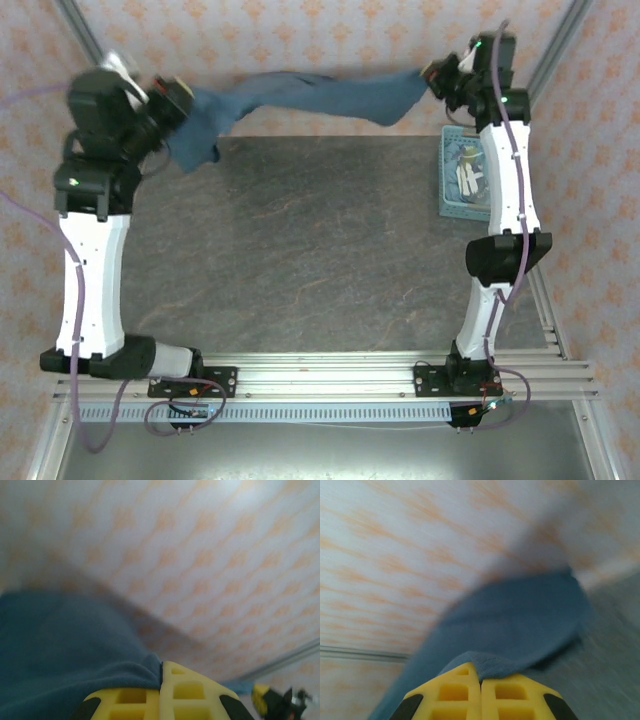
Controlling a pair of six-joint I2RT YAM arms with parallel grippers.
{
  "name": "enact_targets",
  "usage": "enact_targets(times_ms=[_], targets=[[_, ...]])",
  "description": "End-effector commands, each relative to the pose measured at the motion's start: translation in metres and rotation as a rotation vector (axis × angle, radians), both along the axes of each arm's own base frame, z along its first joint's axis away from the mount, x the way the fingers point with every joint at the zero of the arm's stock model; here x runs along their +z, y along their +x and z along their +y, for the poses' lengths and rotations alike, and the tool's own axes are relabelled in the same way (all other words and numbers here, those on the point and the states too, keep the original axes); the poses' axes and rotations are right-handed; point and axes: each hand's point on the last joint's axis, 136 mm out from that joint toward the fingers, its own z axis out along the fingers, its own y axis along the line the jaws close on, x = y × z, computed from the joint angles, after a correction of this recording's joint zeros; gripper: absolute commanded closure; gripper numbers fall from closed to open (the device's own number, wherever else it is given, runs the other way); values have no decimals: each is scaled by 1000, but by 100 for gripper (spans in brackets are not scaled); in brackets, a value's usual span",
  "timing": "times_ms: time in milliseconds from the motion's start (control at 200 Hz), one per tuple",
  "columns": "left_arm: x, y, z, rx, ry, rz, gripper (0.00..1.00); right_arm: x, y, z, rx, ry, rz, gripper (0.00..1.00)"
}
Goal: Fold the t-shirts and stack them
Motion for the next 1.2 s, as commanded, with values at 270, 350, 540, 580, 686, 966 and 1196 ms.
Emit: enact_targets(times_ms=[270, 350, 540, 580, 686, 966, 1196], targets=[[-371, -82, -74, -98, 39, 783, 100, -275, -145, -44, -136, -218, 575, 100], [-403, -106, -76, -76, 66, 855, 100, -305, -176, -50, -146, -253, 675, 100], [-425, -168, -40, 84, 151, 1038, 100, -332, -237, -57, -155, -303, 799, 100], [-424, -180, -32, 125, 154, 1051, 100, -333, -247, -57, -157, -311, 815, 100], [-421, -199, -17, 187, 120, 1025, 100, -332, -271, -57, -160, -338, 834, 100], [-415, -215, -11, 227, 58, 1014, 100, -332, -305, -61, -166, -377, 850, 100], [-419, -229, -8, 258, 6, 1033, 100, -338, -319, -66, -175, -394, 882, 100]])
